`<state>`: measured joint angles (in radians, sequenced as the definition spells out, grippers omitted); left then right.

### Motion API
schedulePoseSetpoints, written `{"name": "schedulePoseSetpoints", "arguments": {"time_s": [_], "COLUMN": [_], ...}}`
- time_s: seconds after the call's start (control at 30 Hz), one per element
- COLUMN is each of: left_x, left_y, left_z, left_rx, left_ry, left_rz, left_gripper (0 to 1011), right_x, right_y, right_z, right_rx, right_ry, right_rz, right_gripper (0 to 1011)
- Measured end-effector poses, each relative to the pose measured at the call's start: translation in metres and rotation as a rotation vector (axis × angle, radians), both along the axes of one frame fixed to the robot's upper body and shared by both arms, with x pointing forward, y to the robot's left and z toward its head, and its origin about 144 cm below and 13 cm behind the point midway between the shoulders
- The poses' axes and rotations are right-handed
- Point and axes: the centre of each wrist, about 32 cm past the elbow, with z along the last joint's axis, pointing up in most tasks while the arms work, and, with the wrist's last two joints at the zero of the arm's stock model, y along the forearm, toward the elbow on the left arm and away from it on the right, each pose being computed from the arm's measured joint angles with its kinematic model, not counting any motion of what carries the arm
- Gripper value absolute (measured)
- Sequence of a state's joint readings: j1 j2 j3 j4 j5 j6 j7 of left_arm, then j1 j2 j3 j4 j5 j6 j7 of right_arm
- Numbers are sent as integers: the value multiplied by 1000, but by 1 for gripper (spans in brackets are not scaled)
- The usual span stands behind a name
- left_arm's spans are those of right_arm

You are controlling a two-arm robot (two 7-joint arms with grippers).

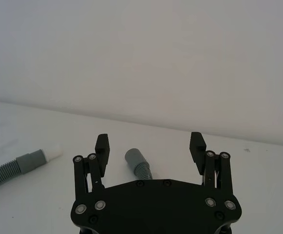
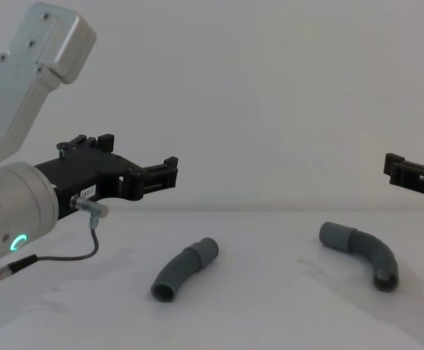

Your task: Use both hands to pick up one end of the pipe from the table, align the ends, and insert them.

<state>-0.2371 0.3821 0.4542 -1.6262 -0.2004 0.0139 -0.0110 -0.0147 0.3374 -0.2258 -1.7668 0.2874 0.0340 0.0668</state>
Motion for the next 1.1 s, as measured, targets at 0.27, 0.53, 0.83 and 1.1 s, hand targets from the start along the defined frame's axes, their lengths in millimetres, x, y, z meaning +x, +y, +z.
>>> {"name": "schedulePoseSetpoints", "arguments": {"time_s": [0.27, 0.53, 0.83, 1.1], "left_x": [0, 0, 0, 0], "left_y": [0, 0, 0, 0], "left_z": [0, 0, 0, 0], "left_rx": [0, 0, 0, 0], "left_ry": [0, 0, 0, 0], "left_rz": [0, 0, 0, 0], "left_gripper": [1001, 1001, 1001, 1001], "right_x": [0, 0, 0, 0], "right_y": [0, 0, 0, 0], "right_z": [0, 0, 0, 0], "right_rx": [0, 0, 0, 0], "right_ry": [0, 0, 0, 0], "right_rz": [0, 0, 0, 0], "right_gripper": [1000, 1000, 1000, 1000]}}
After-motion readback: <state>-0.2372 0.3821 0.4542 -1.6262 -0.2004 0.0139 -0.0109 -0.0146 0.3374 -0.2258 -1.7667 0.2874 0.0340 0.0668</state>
